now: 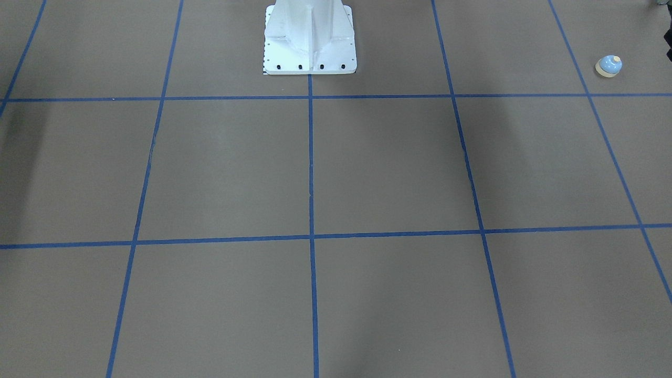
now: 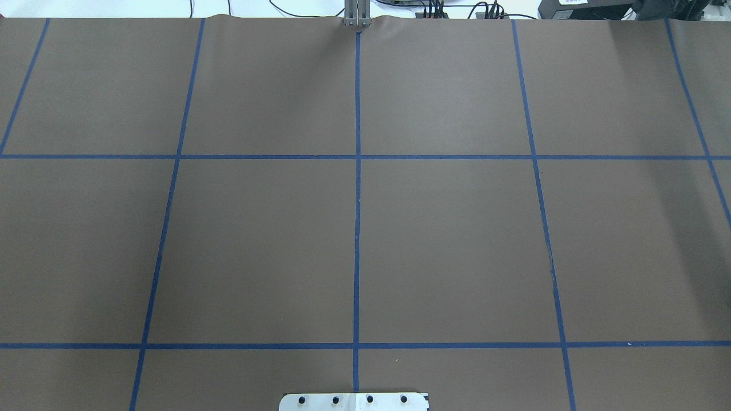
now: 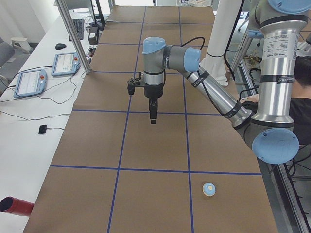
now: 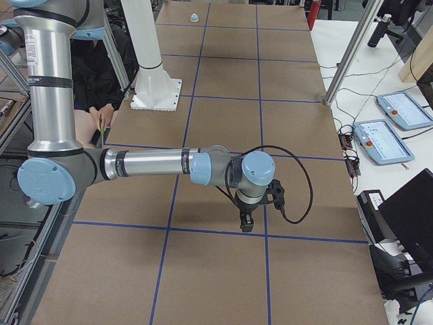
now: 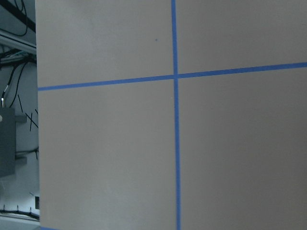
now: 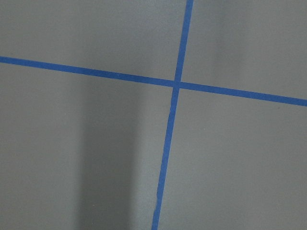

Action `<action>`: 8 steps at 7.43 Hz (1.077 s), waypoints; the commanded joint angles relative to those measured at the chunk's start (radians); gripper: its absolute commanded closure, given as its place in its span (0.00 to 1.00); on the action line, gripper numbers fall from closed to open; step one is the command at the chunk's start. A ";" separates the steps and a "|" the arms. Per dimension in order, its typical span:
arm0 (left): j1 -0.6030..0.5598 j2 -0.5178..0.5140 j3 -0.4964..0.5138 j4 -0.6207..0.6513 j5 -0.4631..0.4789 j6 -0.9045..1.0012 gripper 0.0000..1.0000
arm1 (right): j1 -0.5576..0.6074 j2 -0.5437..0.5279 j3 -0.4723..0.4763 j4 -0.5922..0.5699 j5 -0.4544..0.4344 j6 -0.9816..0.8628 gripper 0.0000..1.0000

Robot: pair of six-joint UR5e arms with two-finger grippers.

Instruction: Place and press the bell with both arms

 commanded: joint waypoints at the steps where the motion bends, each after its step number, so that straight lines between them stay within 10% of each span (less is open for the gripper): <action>1: 0.071 0.002 -0.073 0.041 0.013 -0.226 0.00 | -0.001 -0.005 0.001 -0.001 0.000 0.000 0.00; 8: 0.710 -0.001 -0.133 0.103 0.263 -1.294 0.00 | -0.001 0.003 0.003 0.000 -0.003 -0.001 0.00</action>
